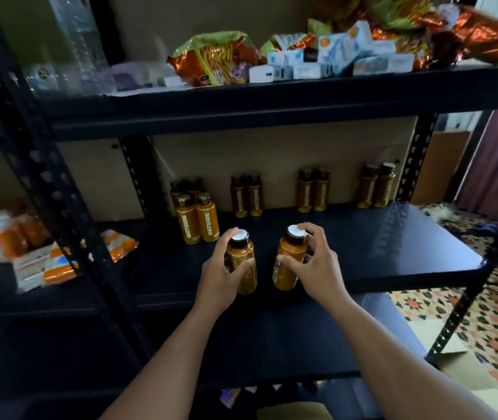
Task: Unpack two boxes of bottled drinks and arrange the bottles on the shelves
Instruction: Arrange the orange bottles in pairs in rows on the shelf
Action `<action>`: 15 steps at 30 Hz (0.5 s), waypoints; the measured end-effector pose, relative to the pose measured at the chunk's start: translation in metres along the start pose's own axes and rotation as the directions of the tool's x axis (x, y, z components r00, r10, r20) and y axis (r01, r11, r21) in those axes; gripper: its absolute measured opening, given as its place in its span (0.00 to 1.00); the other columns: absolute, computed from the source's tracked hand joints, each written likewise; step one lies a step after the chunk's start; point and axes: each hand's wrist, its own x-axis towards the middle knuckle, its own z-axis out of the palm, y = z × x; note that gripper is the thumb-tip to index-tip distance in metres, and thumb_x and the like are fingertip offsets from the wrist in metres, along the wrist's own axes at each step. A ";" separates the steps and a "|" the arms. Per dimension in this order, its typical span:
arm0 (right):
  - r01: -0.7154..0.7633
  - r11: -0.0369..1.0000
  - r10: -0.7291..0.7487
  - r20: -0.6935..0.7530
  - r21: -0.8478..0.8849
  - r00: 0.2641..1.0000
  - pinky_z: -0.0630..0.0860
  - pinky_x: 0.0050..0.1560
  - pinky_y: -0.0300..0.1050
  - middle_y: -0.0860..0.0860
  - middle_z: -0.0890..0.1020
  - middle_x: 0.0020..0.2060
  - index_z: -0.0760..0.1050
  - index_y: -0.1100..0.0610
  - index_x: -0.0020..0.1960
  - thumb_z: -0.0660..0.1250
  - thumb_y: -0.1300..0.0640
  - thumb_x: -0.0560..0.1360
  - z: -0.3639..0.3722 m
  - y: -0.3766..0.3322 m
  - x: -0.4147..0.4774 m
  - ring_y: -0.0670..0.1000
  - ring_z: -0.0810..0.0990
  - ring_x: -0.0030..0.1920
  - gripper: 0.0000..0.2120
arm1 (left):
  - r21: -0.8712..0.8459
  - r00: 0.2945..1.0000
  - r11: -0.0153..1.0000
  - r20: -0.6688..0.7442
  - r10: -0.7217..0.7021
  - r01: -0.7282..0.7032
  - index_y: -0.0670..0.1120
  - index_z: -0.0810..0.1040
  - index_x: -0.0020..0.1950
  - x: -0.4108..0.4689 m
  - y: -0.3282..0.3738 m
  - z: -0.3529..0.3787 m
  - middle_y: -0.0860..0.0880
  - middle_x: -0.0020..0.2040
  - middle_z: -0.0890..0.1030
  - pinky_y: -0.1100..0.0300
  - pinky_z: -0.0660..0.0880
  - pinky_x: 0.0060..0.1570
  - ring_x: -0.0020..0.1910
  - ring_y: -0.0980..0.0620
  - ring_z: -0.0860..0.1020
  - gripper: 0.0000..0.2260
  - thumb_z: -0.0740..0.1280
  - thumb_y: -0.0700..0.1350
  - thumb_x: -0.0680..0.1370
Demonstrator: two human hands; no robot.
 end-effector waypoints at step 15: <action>-0.032 0.997 0.030 -0.019 -0.070 0.999 0.80 0.59 0.56 0.42 0.82 0.55 0.66 0.30 0.64 0.81 0.51 0.71 0.056 0.041 0.071 0.47 0.83 0.55 0.33 | 0.040 0.991 0.999 0.131 -0.004 -0.002 0.65 0.57 0.79 0.082 -0.048 0.008 0.58 0.78 0.66 0.55 0.67 0.70 0.74 0.57 0.66 0.32 0.70 0.52 0.80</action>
